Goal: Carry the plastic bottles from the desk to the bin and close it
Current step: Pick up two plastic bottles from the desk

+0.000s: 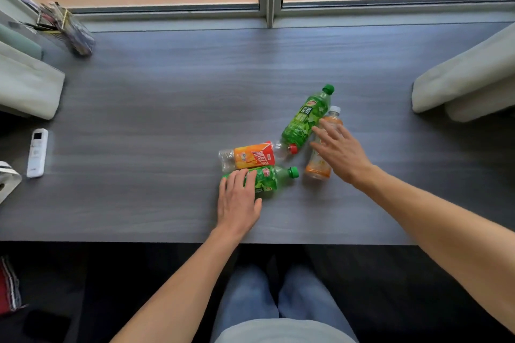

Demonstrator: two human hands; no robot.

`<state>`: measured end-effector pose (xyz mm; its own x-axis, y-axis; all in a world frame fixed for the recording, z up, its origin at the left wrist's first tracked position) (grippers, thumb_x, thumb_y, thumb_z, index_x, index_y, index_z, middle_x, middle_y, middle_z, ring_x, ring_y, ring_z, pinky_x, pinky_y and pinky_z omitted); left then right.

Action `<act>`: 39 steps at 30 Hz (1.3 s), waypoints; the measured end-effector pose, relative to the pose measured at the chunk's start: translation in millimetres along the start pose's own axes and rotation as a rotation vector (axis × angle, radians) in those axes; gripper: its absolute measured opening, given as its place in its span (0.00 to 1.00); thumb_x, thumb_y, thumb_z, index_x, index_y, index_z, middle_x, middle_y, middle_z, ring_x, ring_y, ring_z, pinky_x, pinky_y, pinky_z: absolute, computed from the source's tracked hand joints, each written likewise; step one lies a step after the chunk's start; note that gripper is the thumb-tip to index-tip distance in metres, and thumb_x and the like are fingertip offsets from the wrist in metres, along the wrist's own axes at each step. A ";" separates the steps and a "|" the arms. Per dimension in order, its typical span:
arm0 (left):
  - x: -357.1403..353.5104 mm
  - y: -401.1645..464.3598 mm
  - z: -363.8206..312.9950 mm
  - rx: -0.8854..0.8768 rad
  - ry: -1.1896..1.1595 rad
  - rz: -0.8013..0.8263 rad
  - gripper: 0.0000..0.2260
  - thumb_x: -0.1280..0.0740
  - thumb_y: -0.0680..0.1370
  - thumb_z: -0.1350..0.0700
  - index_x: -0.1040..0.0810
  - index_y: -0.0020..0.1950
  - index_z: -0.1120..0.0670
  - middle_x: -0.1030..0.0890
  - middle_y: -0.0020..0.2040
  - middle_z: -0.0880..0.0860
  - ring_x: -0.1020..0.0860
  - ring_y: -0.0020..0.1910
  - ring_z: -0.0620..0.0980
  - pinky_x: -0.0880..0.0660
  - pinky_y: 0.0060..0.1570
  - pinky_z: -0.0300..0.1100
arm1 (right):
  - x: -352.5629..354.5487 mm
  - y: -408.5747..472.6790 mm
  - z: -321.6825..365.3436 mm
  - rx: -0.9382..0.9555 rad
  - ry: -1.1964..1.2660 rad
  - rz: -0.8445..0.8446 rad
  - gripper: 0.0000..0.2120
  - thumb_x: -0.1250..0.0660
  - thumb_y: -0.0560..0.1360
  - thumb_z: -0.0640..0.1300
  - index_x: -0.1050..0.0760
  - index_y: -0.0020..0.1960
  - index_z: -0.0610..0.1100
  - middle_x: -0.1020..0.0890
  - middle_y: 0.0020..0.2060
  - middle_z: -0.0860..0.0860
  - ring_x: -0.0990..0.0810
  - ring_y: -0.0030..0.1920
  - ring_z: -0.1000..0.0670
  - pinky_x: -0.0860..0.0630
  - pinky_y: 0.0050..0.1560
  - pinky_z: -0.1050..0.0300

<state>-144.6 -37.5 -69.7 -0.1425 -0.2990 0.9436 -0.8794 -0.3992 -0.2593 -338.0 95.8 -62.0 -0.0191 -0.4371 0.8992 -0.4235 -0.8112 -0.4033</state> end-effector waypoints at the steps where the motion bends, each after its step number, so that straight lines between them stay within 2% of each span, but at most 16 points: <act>1: -3.4 0.9 -0.4 -0.005 0.014 -0.012 0.33 0.27 0.72 0.47 0.31 0.75 0.53 0.26 0.70 0.53 0.30 0.70 0.54 0.36 0.72 0.52 | -2.4 2.7 0.3 0.016 -0.035 -0.015 0.29 0.33 0.75 0.40 0.34 0.74 0.48 0.40 0.78 0.43 0.50 0.80 0.39 0.50 0.78 0.39; 5: -18.7 1.3 2.8 0.030 0.024 0.015 0.37 0.26 0.71 0.45 0.34 0.76 0.52 0.26 0.68 0.53 0.29 0.67 0.54 0.33 0.69 0.54 | -11.3 2.8 -0.3 0.038 -0.075 -0.026 0.21 0.32 0.73 0.38 0.27 0.66 0.46 0.30 0.70 0.41 0.40 0.77 0.38 0.47 0.75 0.36; 8: -27.0 -2.3 1.5 0.050 0.006 0.034 0.37 0.27 0.71 0.43 0.35 0.76 0.53 0.25 0.65 0.52 0.27 0.63 0.54 0.29 0.63 0.51 | -19.5 -5.0 2.0 0.048 -0.032 -0.007 0.25 0.29 0.66 0.39 0.26 0.63 0.46 0.26 0.63 0.42 0.33 0.71 0.38 0.43 0.73 0.36; 12: -38.5 -5.6 -1.7 0.107 -0.081 0.099 0.39 0.28 0.72 0.39 0.37 0.77 0.54 0.26 0.65 0.52 0.27 0.61 0.55 0.25 0.56 0.51 | -37.8 -20.0 7.3 -0.023 0.081 0.049 0.23 0.32 0.64 0.45 0.28 0.59 0.47 0.21 0.54 0.48 0.24 0.59 0.42 0.35 0.64 0.46; 14: -42.1 -8.2 -2.2 0.128 -0.128 0.123 0.37 0.28 0.72 0.41 0.37 0.76 0.54 0.25 0.63 0.53 0.26 0.60 0.55 0.24 0.54 0.52 | -46.4 -31.4 7.2 -0.093 0.168 0.043 0.21 0.33 0.64 0.47 0.27 0.56 0.47 0.20 0.51 0.48 0.21 0.54 0.43 0.33 0.59 0.49; 18: -36.9 -24.4 2.6 0.212 -0.201 0.172 0.31 0.28 0.68 0.45 0.33 0.67 0.52 0.23 0.56 0.53 0.24 0.54 0.56 0.23 0.49 0.52 | -62.6 -68.1 9.0 -0.238 0.371 0.060 0.19 0.34 0.65 0.53 0.29 0.53 0.45 0.20 0.48 0.47 0.21 0.49 0.41 0.28 0.48 0.49; 20: -32.5 -40.8 7.5 0.249 -0.229 0.208 0.28 0.29 0.65 0.45 0.35 0.62 0.50 0.23 0.53 0.52 0.23 0.51 0.57 0.23 0.45 0.51 | -68.2 -94.2 12.5 -0.310 0.498 0.047 0.19 0.35 0.67 0.55 0.30 0.51 0.45 0.21 0.47 0.47 0.21 0.48 0.40 0.30 0.42 0.51; 25: -36.2 -94.0 19.9 0.265 -0.247 0.341 0.27 0.31 0.62 0.44 0.37 0.58 0.47 0.23 0.47 0.50 0.21 0.45 0.58 0.24 0.41 0.50 | -88.6 -167.2 33.8 -0.416 0.686 0.102 0.18 0.37 0.66 0.61 0.33 0.48 0.50 0.23 0.42 0.51 0.23 0.39 0.46 0.31 0.33 0.53; 29: -48.7 -132.9 32.5 0.233 -0.242 0.400 0.27 0.33 0.62 0.42 0.35 0.59 0.45 0.23 0.47 0.47 0.22 0.44 0.55 0.24 0.40 0.49 | -115.5 -227.2 52.6 -0.556 0.814 0.178 0.19 0.37 0.64 0.64 0.34 0.46 0.53 0.25 0.40 0.56 0.23 0.38 0.49 0.24 0.37 0.50; 34: -73.5 -156.5 39.5 0.121 -0.174 0.569 0.23 0.33 0.61 0.43 0.34 0.54 0.42 0.22 0.45 0.44 0.22 0.42 0.50 0.22 0.40 0.49 | -141.2 -281.7 69.1 -0.722 0.963 0.223 0.19 0.35 0.62 0.66 0.35 0.43 0.56 0.26 0.38 0.58 0.24 0.35 0.56 0.31 0.31 0.55; 39: -82.2 -148.9 33.7 0.008 -0.068 0.670 0.25 0.31 0.60 0.42 0.36 0.53 0.42 0.22 0.41 0.44 0.22 0.38 0.45 0.24 0.35 0.45 | -173.3 -345.5 107.7 -0.981 1.119 0.268 0.21 0.34 0.61 0.69 0.33 0.42 0.55 0.22 0.37 0.57 0.23 0.35 0.55 0.30 0.31 0.55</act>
<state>13.4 17.4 -115.5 -0.6271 -0.5376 0.5637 -0.6079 -0.1147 -0.7857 -90.9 410.0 -96.8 -0.6590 0.3532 0.6640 -0.7062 0.0130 -0.7079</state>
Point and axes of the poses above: each hand's wrist, its own y-axis towards the middle knuckle, its own x-axis out of the back of the hand, z = x × y, the point moved 10 cm from there along y, towards the middle knuckle
